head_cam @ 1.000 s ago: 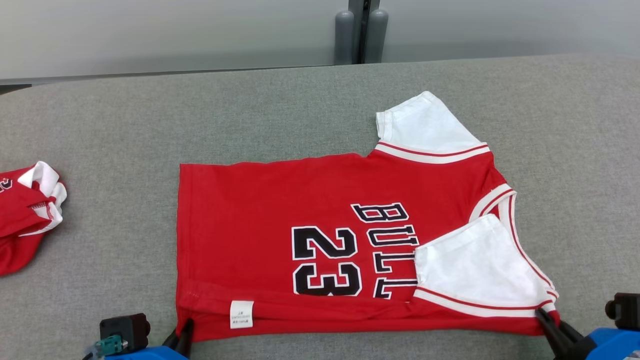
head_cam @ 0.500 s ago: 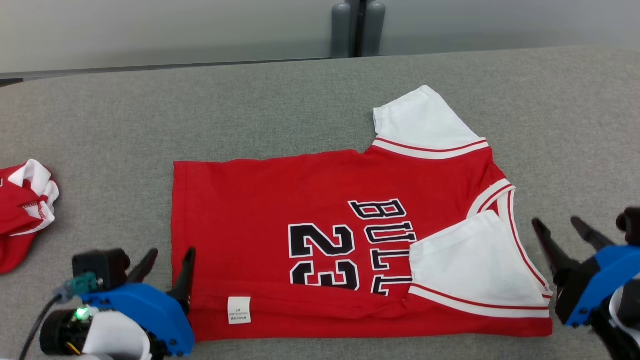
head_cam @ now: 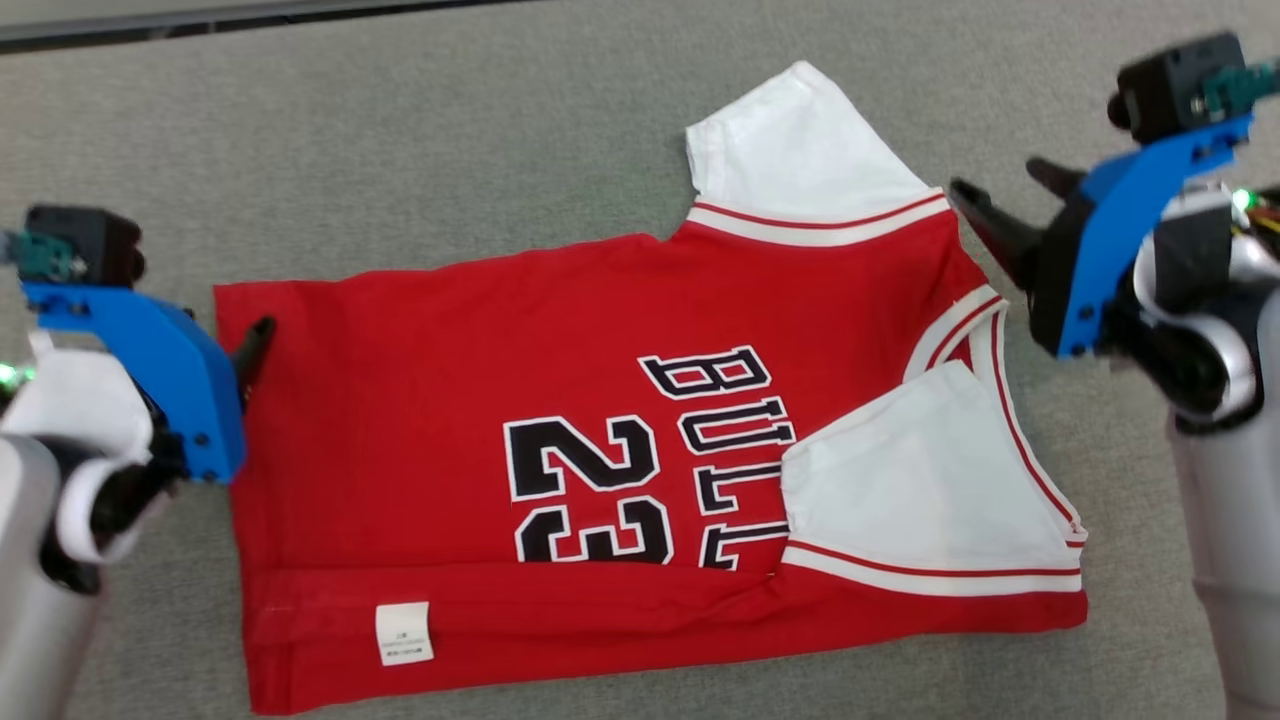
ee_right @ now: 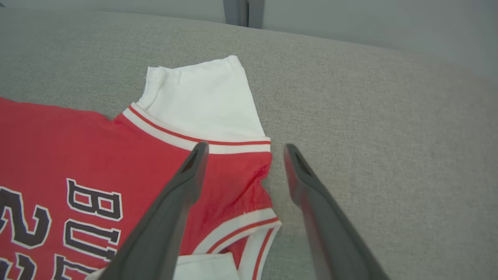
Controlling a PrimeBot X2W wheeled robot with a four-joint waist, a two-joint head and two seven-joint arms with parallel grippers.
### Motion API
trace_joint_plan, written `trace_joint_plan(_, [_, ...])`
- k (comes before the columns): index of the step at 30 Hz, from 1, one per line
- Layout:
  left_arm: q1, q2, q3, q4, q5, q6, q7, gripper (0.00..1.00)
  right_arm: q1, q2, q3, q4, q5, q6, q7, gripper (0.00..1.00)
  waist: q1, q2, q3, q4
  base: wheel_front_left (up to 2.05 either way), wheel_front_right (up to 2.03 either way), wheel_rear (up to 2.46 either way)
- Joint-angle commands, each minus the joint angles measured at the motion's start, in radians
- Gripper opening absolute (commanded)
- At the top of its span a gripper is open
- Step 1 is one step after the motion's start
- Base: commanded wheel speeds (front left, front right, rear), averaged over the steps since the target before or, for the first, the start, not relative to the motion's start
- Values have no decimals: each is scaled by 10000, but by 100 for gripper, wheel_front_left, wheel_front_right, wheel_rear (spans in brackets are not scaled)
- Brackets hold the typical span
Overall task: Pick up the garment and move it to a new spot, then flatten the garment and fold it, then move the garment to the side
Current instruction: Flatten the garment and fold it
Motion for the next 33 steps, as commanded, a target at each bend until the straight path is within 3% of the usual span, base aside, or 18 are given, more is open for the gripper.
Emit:
trace_joint_plan(1, [-425,176,46,150,-157,-70,432,100,-536,27,158,372,85,1,-77,100,-2,-1,182,-77,0,0,0])
trace_joint_plan(8, [-1207,591,-42,596,-511,-45,2099,100,-1993,175,894,1966,311,1,-792,100,-2,-1,505,-327,0,0,0])
trace_joint_plan(15, [-1364,480,120,738,-482,170,1739,100,-2459,252,1471,2934,674,1,-1488,100,-2,-1,751,-444,0,0,0])
trace_joint_plan(19, [-1583,493,91,901,-412,59,1623,100,-2767,131,1646,3274,831,1,-1695,100,-2,-1,1022,-441,0,0,0])
trace_joint_plan(20, [-1622,429,53,920,-484,18,1696,89,-2851,105,1677,3329,861,1,-1734,100,-2,-1,1085,-423,0,0,0])
trace_joint_plan(21, [-1599,352,-42,945,-605,-19,1867,36,-2947,57,1702,3394,869,1,-1745,100,-2,-1,1148,-388,0,0,0])
trace_joint_plan(22, [-1482,251,-136,989,-777,-48,2146,0,-3022,11,1719,3478,868,1,-1747,100,-2,-1,1180,-345,0,0,0])
trace_joint_plan(26, [-1240,-90,-298,635,-1135,-129,2415,0,-3432,-255,1635,3861,817,1,-1550,100,-2,-1,1366,12,0,0,0])
trace_joint_plan(30, [-1193,-341,-420,253,-1143,-243,2151,0,-3852,-499,1443,4235,662,1,-1251,100,-2,-1,1566,455,0,0,0])
trace_joint_plan(33, [-1308,-708,-579,-218,-1101,-542,1568,0,-4488,-822,1106,4728,312,1,-1078,100,-2,-1,1928,1171,0,0,0])
